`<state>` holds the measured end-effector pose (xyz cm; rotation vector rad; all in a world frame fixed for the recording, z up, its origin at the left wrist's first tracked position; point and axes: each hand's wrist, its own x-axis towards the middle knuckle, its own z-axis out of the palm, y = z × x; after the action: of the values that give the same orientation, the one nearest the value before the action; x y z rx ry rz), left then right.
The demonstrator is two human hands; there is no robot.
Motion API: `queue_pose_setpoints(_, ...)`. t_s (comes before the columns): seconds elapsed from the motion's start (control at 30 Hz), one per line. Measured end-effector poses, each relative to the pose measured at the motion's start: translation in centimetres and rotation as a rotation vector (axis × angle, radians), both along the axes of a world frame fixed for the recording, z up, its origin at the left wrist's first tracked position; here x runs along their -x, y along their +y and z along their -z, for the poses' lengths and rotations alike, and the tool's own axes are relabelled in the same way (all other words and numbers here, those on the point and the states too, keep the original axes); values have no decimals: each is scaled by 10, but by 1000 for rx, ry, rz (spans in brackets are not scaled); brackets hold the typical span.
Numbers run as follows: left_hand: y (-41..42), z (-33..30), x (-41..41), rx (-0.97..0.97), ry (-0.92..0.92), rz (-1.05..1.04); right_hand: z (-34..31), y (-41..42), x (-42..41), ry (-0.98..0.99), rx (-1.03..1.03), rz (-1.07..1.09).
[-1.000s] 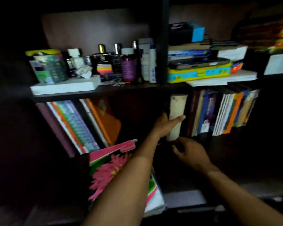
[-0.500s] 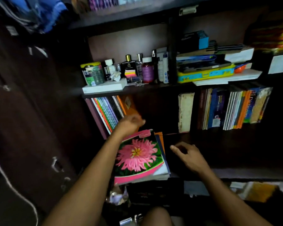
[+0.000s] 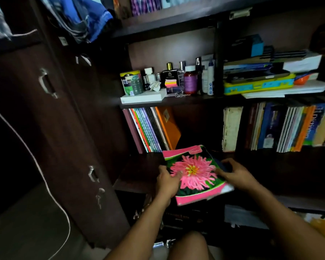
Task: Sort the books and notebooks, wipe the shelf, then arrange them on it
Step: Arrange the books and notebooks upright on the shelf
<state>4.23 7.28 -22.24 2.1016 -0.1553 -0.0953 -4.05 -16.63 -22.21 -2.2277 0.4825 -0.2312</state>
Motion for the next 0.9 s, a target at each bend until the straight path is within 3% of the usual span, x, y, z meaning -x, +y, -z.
queue_pose_setpoints(0.17, 28, -35, -3, 203, -270, -45, -58, 5, -14, 36, 488, -44)
queue_pose_setpoints(0.37, 81, -50, -23, 270, -560, -233, -93, 87, -59, -39, 463, -295)
queue_pose_setpoints(0.63, 84, 4, -57, 148, -291, -220, -67, 130, -108, -30, 471, -336)
queue_pose_setpoints(0.8, 80, 6, -78, 290, -206, -354, -54, 117, -135, 51, 426, -308)
queue_pose_setpoints(0.9, 76, 9, -82, 238, -217, -374, -49, 114, -158, 30, 433, -290)
